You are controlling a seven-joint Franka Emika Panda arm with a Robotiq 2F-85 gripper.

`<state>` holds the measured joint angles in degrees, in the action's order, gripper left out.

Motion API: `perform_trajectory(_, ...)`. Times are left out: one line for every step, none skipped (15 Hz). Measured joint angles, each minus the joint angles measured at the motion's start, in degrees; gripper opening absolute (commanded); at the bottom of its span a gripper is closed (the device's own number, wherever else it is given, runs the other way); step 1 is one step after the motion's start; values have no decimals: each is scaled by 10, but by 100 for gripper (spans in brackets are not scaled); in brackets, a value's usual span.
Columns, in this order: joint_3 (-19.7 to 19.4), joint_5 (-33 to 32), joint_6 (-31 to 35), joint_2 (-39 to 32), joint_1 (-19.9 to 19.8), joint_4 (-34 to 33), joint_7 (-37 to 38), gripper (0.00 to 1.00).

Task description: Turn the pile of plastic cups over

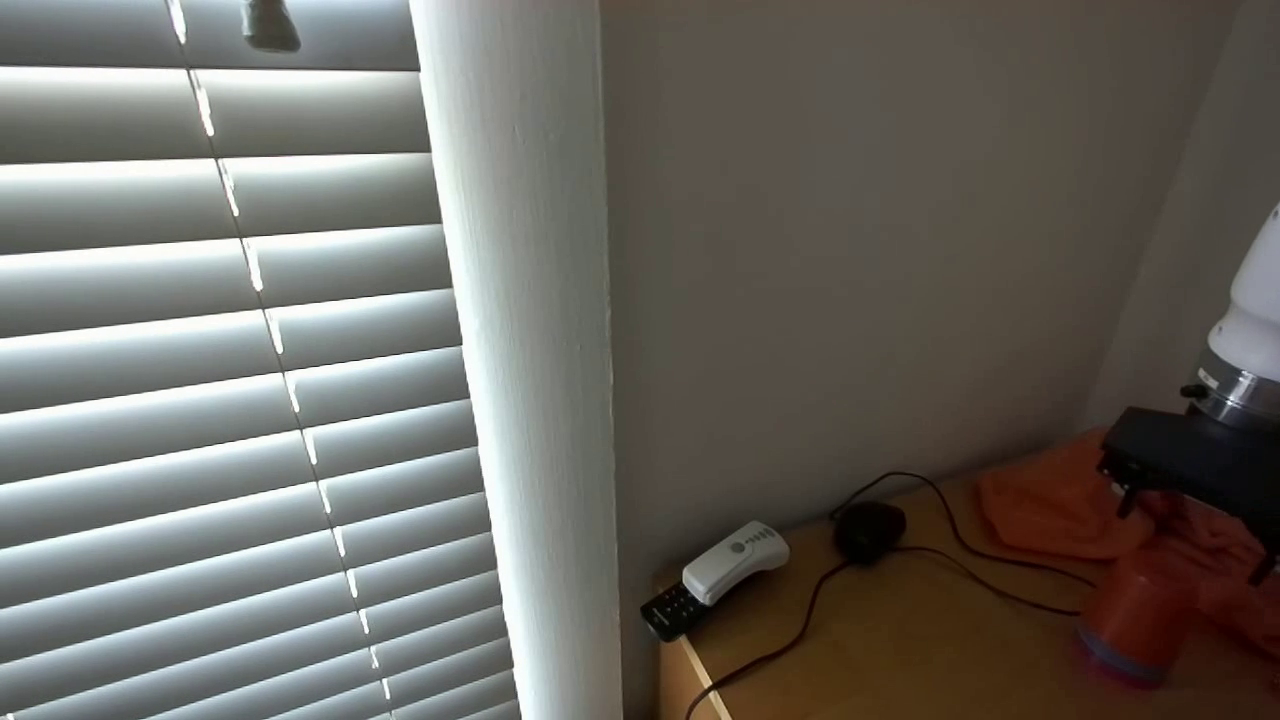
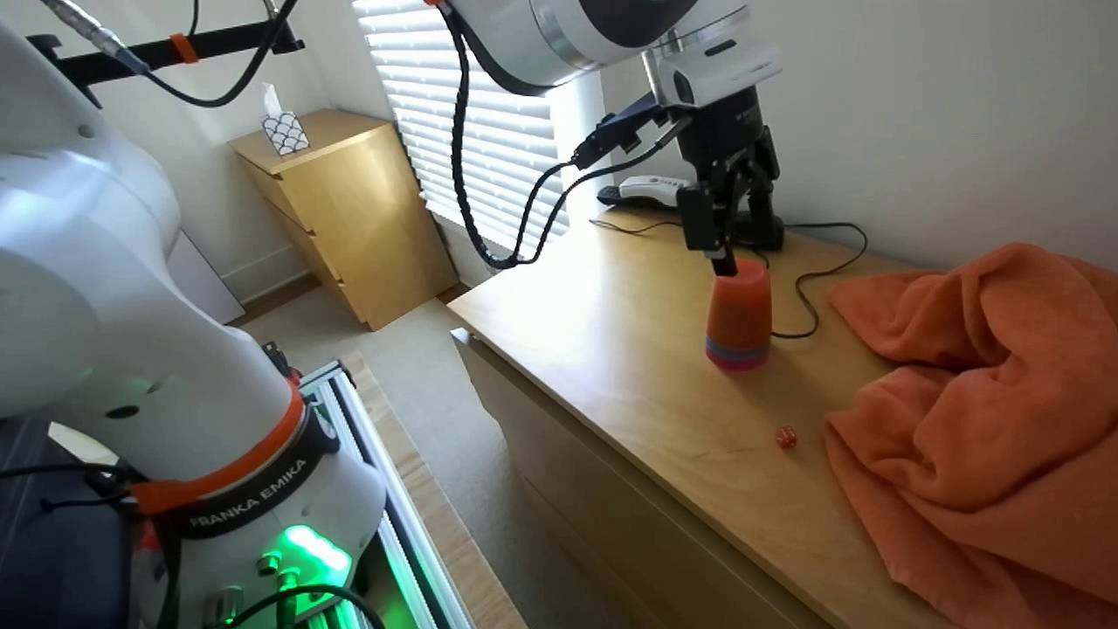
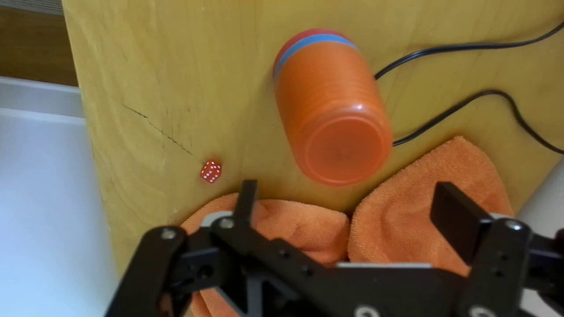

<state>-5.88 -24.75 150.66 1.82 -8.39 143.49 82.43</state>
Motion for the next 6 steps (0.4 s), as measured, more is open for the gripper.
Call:
perform_trajectory(0,14,-4,8,0,0,-14,100)
perform_trajectory(0,20,-7,15,0,0,-23,100)
perform_trajectory(0,26,-12,21,0,0,-30,100)
perform_trajectory(0,32,-19,26,0,0,-39,100)
perform_trajectory(0,36,-24,30,0,0,-44,100)
perform_trajectory(0,37,-25,33,0,0,-47,100)
